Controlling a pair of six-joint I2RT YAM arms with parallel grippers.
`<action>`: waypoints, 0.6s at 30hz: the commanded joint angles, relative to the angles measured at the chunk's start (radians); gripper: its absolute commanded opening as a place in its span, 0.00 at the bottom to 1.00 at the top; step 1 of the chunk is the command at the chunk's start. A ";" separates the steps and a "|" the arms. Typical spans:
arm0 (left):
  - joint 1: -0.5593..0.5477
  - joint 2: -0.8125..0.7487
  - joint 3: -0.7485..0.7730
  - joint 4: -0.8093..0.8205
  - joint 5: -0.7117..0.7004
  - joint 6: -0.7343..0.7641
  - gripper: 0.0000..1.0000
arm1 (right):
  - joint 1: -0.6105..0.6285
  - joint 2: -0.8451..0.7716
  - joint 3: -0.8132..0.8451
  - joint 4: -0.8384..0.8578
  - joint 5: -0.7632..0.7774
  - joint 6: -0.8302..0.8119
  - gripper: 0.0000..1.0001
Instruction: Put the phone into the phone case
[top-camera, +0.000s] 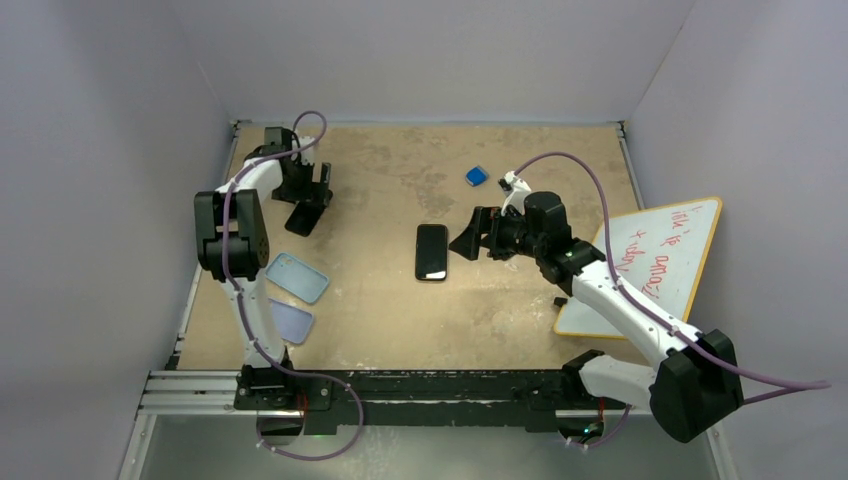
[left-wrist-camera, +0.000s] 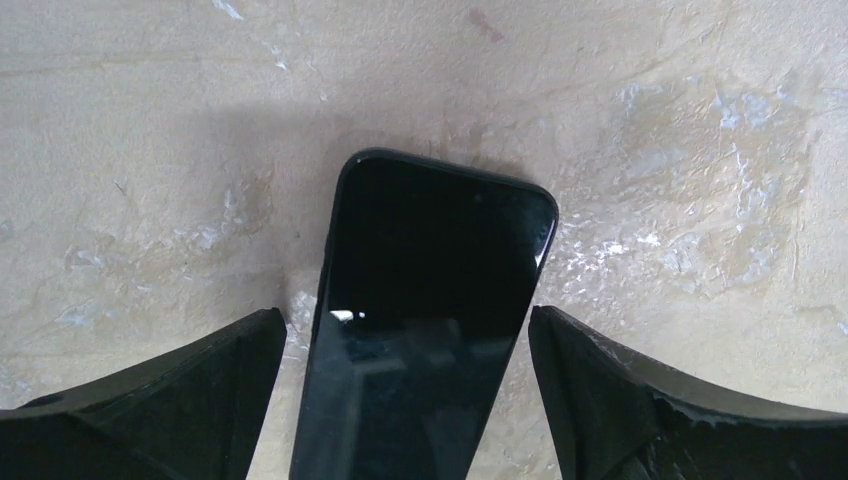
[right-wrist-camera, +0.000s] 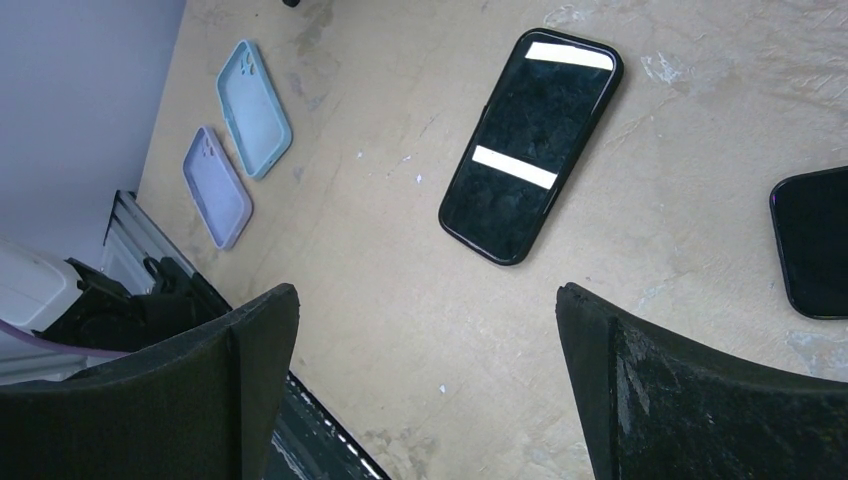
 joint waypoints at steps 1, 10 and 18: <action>0.004 0.008 0.039 -0.022 -0.018 0.035 0.96 | 0.000 -0.003 0.020 -0.008 0.009 -0.015 0.99; -0.008 0.008 0.017 -0.056 -0.089 0.036 0.86 | 0.000 -0.002 0.021 -0.008 0.018 -0.016 0.99; -0.010 -0.015 -0.003 -0.113 -0.016 -0.022 0.64 | 0.000 -0.005 0.013 0.002 0.018 -0.008 0.99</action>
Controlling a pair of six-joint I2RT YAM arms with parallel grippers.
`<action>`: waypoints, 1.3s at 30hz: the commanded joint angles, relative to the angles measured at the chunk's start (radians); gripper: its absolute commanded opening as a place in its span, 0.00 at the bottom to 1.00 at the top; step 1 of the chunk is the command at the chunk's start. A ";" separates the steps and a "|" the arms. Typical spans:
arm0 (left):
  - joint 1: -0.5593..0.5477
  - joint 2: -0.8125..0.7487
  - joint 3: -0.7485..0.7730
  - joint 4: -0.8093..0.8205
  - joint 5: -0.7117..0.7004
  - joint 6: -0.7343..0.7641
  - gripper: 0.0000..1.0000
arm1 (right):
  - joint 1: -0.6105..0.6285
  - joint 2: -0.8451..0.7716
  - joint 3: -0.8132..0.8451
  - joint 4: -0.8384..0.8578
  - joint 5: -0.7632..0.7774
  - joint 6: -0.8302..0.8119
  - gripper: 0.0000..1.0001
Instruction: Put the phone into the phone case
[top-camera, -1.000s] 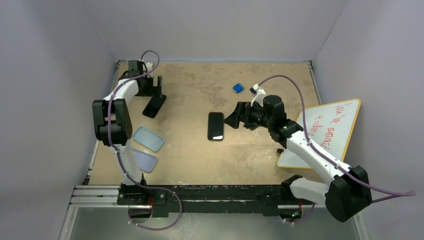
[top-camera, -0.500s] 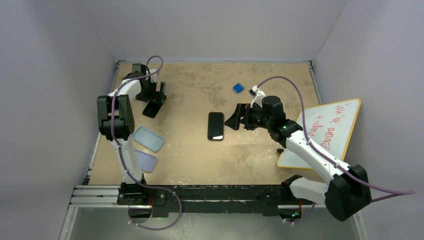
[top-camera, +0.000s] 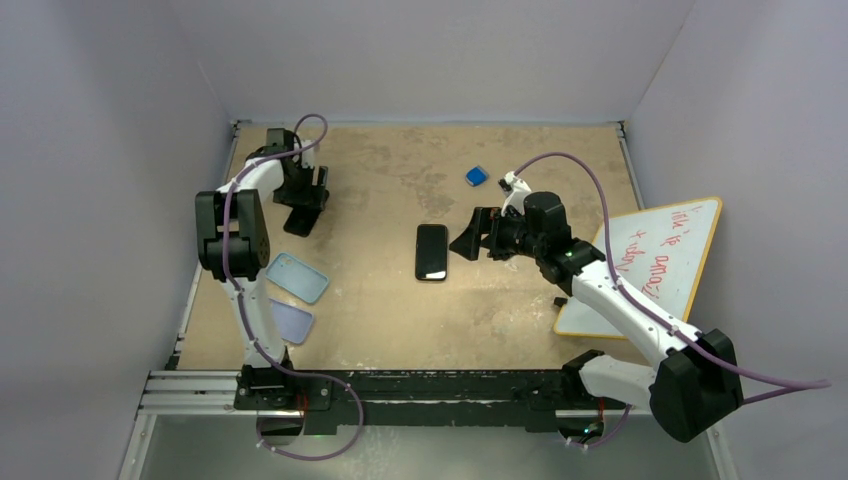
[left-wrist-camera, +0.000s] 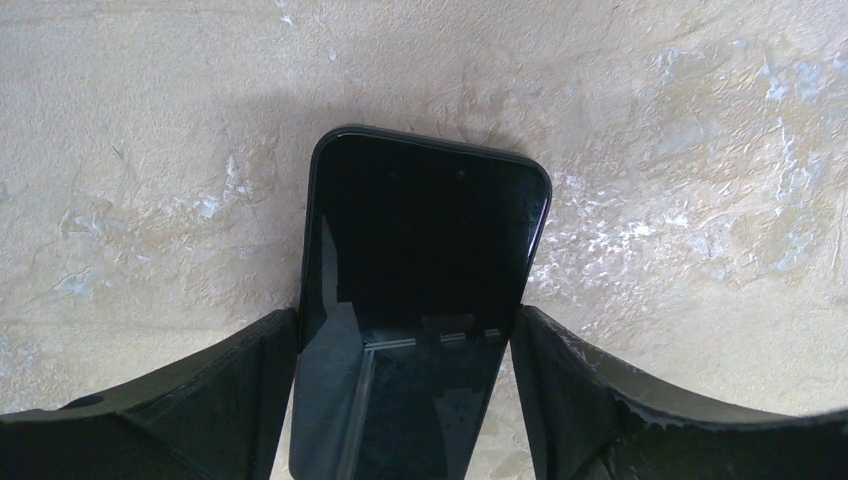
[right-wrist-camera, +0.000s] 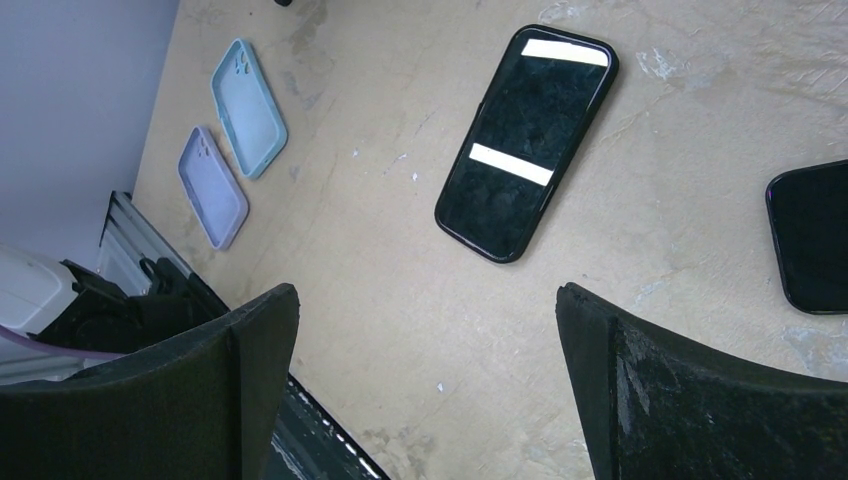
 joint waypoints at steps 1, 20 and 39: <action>-0.002 -0.023 -0.024 -0.067 0.054 -0.037 0.61 | -0.001 -0.007 0.009 0.014 0.013 0.004 0.99; -0.212 -0.219 -0.418 0.140 0.298 -0.376 0.44 | -0.001 -0.044 -0.141 0.141 -0.012 0.165 0.94; -0.249 -0.442 -0.717 0.479 0.494 -0.660 0.39 | 0.098 0.255 -0.152 0.560 -0.067 0.340 0.81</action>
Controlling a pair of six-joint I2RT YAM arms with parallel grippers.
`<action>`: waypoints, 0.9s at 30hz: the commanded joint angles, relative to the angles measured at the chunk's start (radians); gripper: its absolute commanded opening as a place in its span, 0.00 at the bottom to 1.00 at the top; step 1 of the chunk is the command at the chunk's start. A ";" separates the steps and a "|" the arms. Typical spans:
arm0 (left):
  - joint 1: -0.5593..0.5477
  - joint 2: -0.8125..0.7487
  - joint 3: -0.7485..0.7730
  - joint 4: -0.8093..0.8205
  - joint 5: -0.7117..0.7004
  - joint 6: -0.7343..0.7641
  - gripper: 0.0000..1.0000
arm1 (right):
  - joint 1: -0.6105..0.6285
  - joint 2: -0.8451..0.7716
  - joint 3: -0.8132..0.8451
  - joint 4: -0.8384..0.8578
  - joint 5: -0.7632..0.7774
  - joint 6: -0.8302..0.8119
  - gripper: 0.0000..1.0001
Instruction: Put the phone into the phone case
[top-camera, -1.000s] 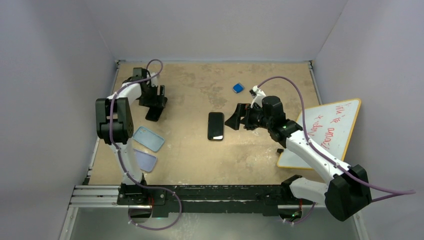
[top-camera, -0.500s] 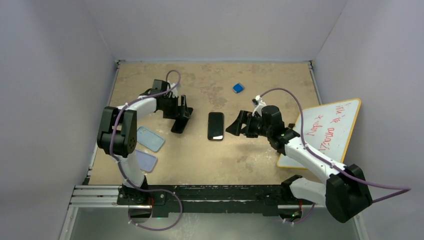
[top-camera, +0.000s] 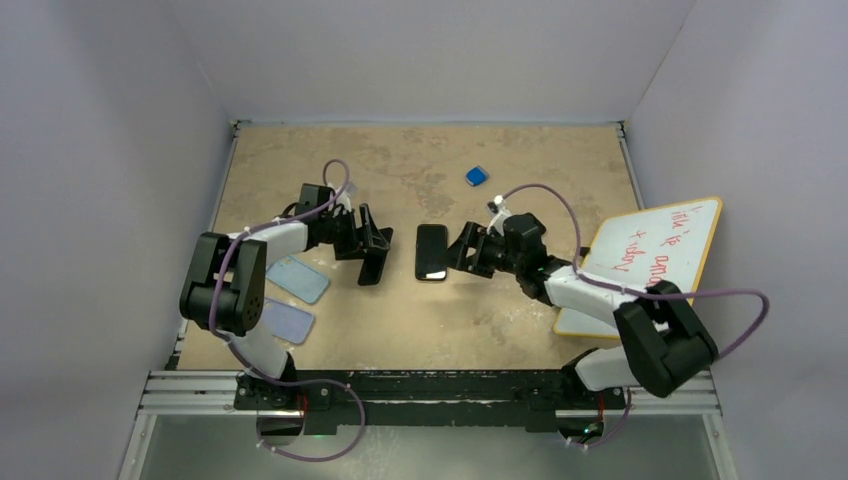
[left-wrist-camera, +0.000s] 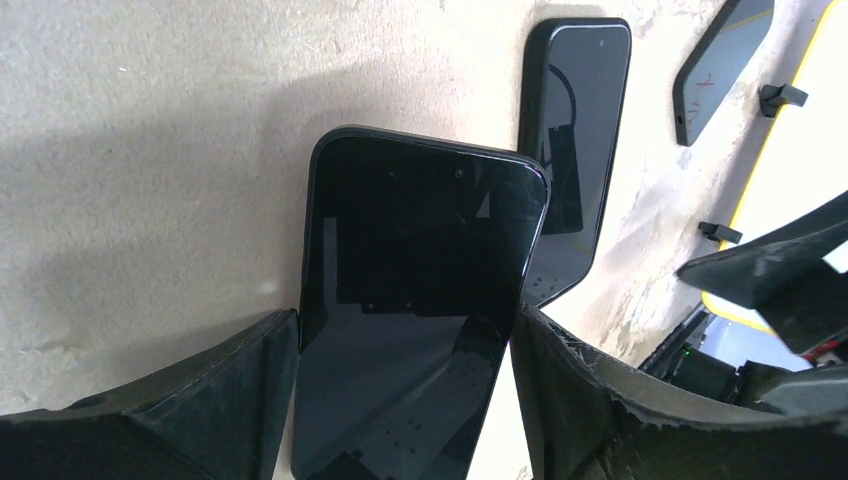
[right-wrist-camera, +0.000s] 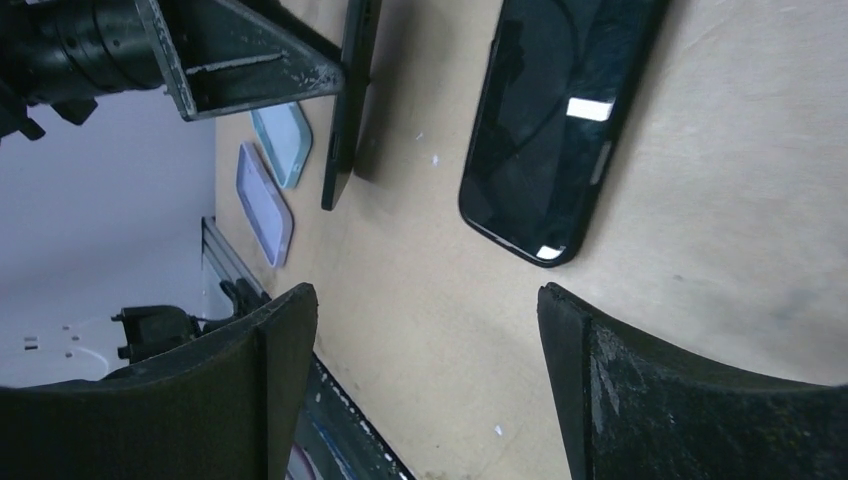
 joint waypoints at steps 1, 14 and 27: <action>-0.009 -0.029 -0.033 0.055 0.044 -0.064 0.39 | 0.079 0.101 0.092 0.144 -0.025 0.020 0.80; -0.009 -0.084 -0.153 0.219 0.066 -0.190 0.39 | 0.256 0.366 0.219 0.277 0.092 0.165 0.61; -0.010 -0.093 -0.225 0.325 0.078 -0.270 0.38 | 0.315 0.526 0.360 0.194 0.151 0.210 0.52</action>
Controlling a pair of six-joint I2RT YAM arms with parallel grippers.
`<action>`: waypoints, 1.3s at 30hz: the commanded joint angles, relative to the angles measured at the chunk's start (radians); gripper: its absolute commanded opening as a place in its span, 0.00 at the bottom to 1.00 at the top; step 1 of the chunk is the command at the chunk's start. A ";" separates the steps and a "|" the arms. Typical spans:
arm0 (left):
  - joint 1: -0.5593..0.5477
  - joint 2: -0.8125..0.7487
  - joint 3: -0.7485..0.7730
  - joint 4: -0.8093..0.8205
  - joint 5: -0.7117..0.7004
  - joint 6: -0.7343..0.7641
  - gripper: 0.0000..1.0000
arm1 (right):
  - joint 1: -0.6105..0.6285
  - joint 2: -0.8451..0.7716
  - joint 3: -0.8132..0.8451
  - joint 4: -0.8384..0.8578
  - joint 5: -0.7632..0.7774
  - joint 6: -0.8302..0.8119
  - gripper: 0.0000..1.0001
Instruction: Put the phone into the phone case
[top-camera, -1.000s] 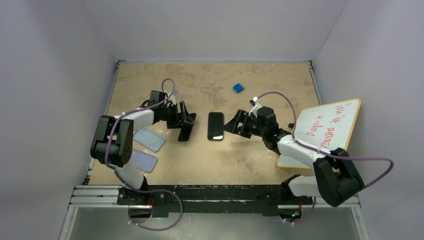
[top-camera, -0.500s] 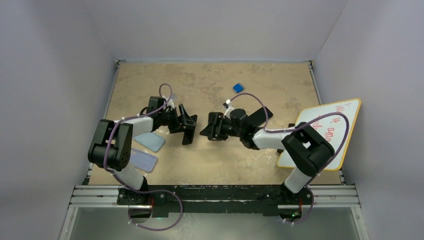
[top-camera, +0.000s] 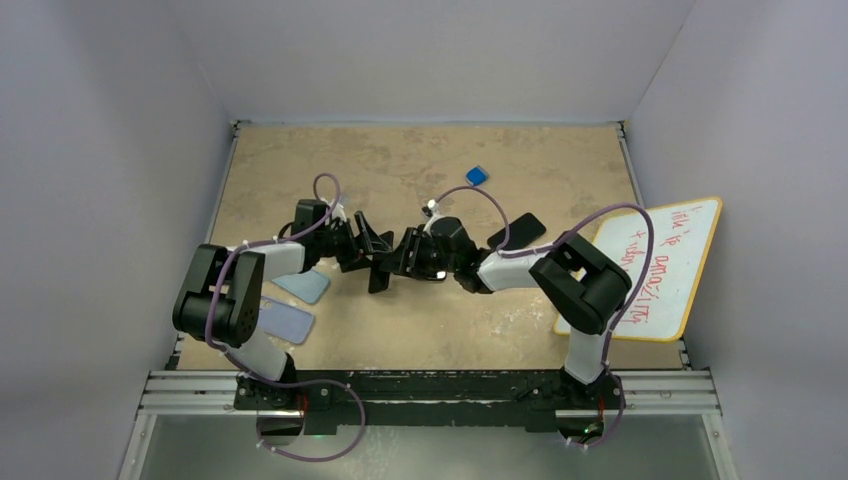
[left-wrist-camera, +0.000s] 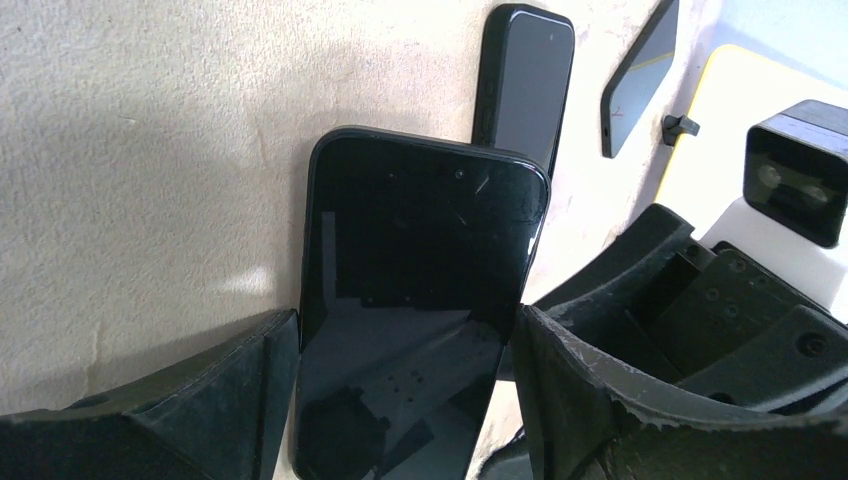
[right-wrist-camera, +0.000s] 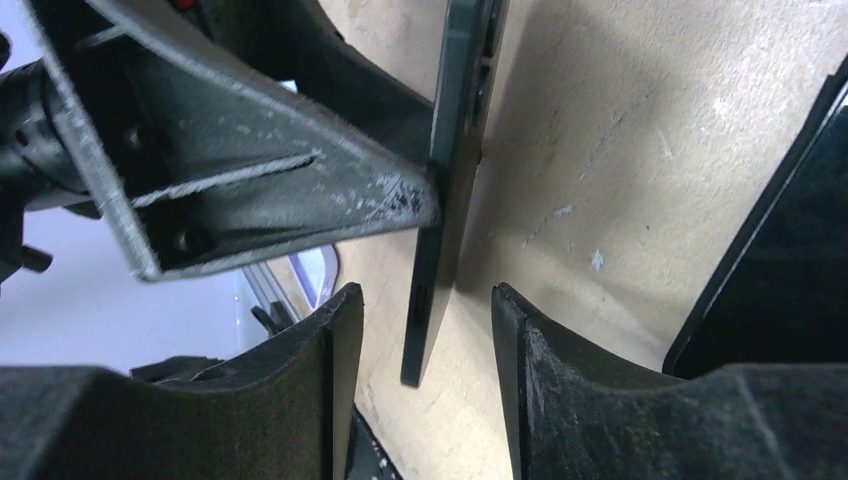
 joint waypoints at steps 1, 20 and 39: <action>-0.007 -0.019 -0.030 0.072 0.020 -0.042 0.38 | 0.019 0.041 0.078 -0.042 0.051 0.018 0.51; -0.007 -0.220 0.125 -0.283 -0.162 0.042 0.88 | 0.025 0.000 0.102 -0.141 0.068 -0.040 0.00; 0.045 -0.196 0.230 -0.660 -0.844 -0.077 0.56 | 0.023 -0.272 -0.014 -0.190 0.169 -0.126 0.00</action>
